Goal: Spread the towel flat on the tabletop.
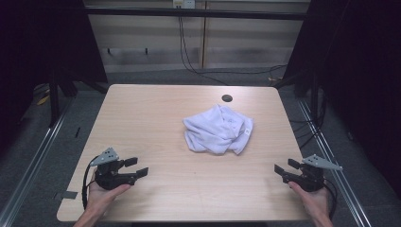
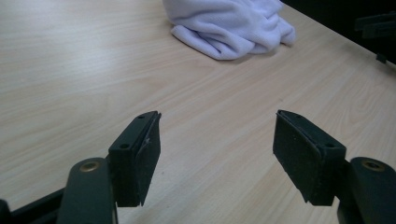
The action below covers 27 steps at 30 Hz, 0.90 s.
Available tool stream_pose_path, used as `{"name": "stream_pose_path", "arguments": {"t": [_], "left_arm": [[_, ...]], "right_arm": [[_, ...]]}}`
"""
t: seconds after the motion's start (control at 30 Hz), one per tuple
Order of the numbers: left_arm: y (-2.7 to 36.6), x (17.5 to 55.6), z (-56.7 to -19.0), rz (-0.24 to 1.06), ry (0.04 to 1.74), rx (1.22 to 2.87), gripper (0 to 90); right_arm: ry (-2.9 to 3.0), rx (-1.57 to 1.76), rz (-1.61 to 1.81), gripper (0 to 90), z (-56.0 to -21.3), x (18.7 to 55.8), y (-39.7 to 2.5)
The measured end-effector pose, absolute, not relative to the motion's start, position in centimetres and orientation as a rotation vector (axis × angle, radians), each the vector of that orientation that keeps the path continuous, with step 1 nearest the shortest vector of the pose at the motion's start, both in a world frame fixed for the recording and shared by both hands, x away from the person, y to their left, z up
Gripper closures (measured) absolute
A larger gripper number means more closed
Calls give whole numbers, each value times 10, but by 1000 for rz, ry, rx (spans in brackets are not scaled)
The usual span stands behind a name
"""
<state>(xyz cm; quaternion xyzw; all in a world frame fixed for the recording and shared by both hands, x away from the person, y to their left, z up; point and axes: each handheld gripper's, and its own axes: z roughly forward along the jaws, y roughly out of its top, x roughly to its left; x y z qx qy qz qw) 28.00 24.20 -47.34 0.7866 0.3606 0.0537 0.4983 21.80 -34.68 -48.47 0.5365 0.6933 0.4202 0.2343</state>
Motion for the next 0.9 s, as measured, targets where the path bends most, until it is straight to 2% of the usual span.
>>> {"name": "stream_pose_path", "arguments": {"t": [0.3, 0.67, 0.9], "left_arm": [[233, 284, -476, 101, 852, 1931, 306], [228, 298, -481, 112, 877, 1952, 317], [236, 299, -478, 127, 871, 1919, 369]], "right_arm": [[2007, 1400, 1219, 289, -474, 222, -322], [2107, 1298, 1255, 301, -460, 253, -280], [2195, 1251, 1236, 320, -456, 308, -247]]}}
